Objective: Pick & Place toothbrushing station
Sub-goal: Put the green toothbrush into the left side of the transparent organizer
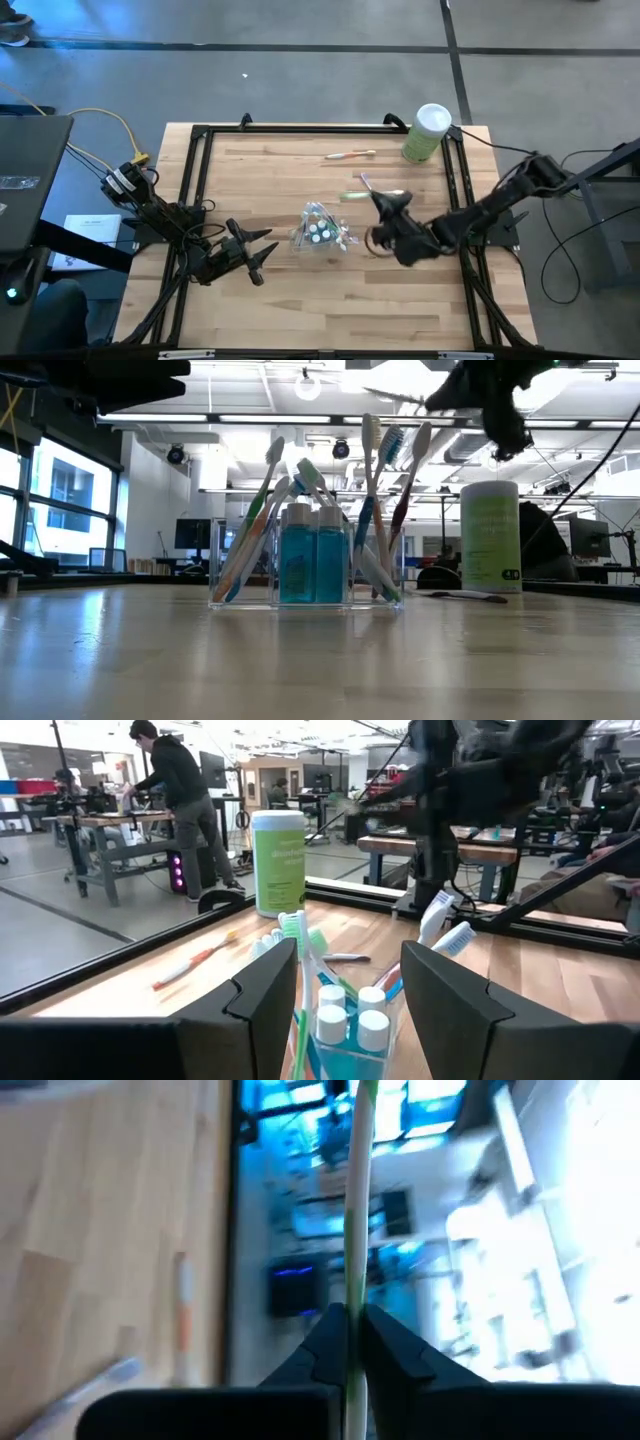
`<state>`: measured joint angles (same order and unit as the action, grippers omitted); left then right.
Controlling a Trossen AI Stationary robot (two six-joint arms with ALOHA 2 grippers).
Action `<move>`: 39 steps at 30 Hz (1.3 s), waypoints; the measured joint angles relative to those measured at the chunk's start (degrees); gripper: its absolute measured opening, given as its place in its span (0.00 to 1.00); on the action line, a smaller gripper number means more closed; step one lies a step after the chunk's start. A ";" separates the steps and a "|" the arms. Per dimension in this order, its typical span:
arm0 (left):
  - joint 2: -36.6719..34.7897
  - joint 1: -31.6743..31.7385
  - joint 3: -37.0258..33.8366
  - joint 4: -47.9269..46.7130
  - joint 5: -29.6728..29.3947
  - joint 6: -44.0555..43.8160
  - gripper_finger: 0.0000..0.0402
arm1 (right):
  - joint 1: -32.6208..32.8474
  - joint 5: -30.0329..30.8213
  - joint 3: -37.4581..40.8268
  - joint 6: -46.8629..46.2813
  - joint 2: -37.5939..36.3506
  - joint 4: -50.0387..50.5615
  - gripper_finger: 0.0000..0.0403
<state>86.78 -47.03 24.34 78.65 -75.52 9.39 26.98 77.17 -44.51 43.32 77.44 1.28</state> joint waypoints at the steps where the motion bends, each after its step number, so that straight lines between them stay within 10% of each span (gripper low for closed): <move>1: 0.00 0.00 0.00 -0.03 -0.01 0.00 0.43 | 1.36 1.21 -0.01 4.73 0.63 -3.32 0.03; 10: 0.00 0.02 0.00 0.04 1.68 0.49 0.43 | 6.08 -1.18 -0.03 12.57 4.43 -14.05 0.03; 20: 0.00 0.04 0.02 2.41 11.54 -7.33 0.43 | 7.73 -18.43 -3.06 39.35 13.25 -44.41 0.03; 39: -2.40 5.49 0.02 3.89 31.59 -29.28 0.43 | 8.12 -30.44 -30.18 60.90 36.32 -27.82 0.03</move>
<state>84.38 -41.53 24.36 82.54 -43.93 -19.89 35.10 46.74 -74.69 104.22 113.75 -26.53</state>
